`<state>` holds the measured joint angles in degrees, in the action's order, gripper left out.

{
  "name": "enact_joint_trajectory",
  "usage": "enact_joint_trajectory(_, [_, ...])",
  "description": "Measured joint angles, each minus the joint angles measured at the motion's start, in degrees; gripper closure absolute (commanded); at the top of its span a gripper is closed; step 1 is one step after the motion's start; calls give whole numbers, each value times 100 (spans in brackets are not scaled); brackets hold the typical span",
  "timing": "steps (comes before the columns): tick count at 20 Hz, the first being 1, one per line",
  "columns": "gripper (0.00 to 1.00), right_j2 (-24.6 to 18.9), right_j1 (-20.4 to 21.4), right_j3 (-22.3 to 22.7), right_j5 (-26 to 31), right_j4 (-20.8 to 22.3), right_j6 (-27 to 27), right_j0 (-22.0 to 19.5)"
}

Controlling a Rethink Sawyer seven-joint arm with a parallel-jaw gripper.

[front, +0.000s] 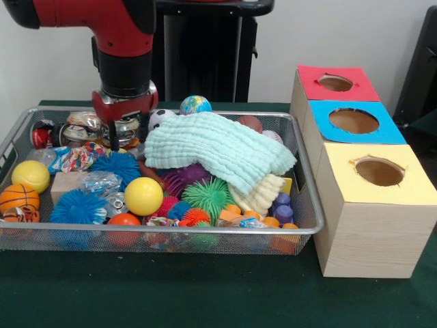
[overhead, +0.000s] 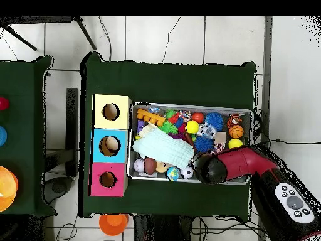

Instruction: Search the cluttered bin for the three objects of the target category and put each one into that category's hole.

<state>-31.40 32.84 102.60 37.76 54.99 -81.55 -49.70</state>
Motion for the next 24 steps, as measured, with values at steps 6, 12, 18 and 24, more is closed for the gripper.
enact_joint_trajectory(6, [0, 0, -37, -116, 1, 118, 0, 64])
enact_joint_trajectory(12, [0, -1, -58, -186, 1, 262, 0, 130])
enact_joint_trajectory(18, [0, -1, -85, -249, 0, 356, 0, 260])
enact_joint_trajectory(24, [0, 39, -159, -380, 10, 357, 0, 398])
